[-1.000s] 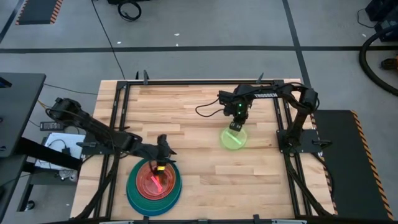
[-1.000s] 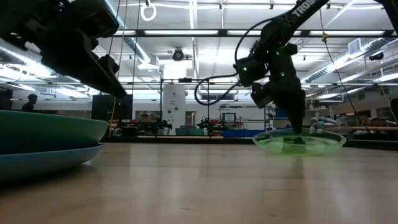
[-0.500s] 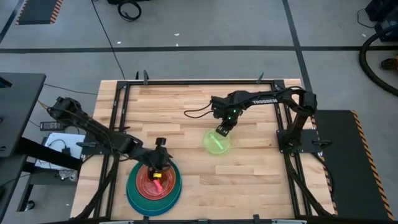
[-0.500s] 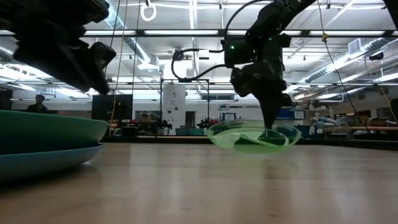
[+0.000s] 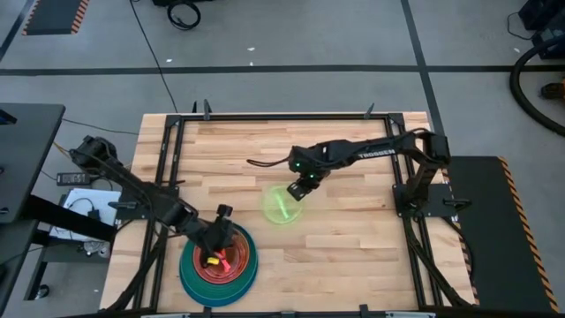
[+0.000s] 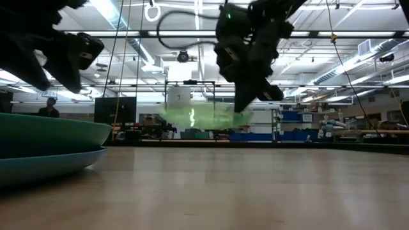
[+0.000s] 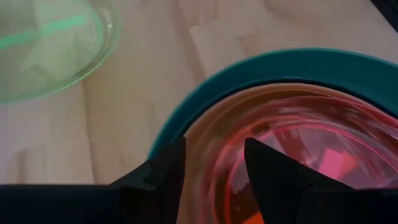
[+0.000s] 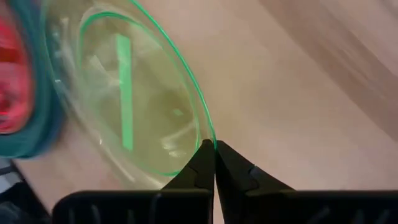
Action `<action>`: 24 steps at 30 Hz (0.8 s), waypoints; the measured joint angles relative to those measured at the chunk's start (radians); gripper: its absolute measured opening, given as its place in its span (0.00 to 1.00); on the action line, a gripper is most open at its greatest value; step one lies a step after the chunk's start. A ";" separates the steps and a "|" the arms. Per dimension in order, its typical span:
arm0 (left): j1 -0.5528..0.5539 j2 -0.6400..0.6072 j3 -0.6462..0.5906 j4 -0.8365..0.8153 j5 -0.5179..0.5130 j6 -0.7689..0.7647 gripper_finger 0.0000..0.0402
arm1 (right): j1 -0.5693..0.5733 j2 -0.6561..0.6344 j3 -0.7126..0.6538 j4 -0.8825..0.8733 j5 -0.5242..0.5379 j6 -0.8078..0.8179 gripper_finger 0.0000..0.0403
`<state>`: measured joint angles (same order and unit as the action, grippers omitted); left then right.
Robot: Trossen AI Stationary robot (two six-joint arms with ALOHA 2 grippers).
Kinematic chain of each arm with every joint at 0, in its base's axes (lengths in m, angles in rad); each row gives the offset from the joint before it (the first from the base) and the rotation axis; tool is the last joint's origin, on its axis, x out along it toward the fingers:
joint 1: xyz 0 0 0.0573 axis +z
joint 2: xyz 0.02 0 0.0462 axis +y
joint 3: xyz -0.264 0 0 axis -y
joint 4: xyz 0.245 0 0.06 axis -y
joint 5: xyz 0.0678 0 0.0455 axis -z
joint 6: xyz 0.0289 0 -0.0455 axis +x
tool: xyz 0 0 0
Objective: Stack plastic plates
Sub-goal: Stack the light green plate on top of the light pink plate
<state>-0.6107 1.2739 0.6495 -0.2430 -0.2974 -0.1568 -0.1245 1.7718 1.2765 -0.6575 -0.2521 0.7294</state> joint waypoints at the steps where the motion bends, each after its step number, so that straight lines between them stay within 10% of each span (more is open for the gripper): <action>1: -0.012 0.000 0.000 0.001 -0.008 0.008 0.43 | 0.012 0.000 0.016 0.006 0.004 0.007 0.03; 24: -0.126 -0.220 0.000 0.011 -0.054 0.067 0.31 | 0.106 0.010 0.151 0.089 0.128 0.038 0.02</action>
<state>-0.7368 1.0542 0.6491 -0.2317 -0.3517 -0.0901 -0.0185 1.7813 1.4278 -0.5688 -0.1238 0.7677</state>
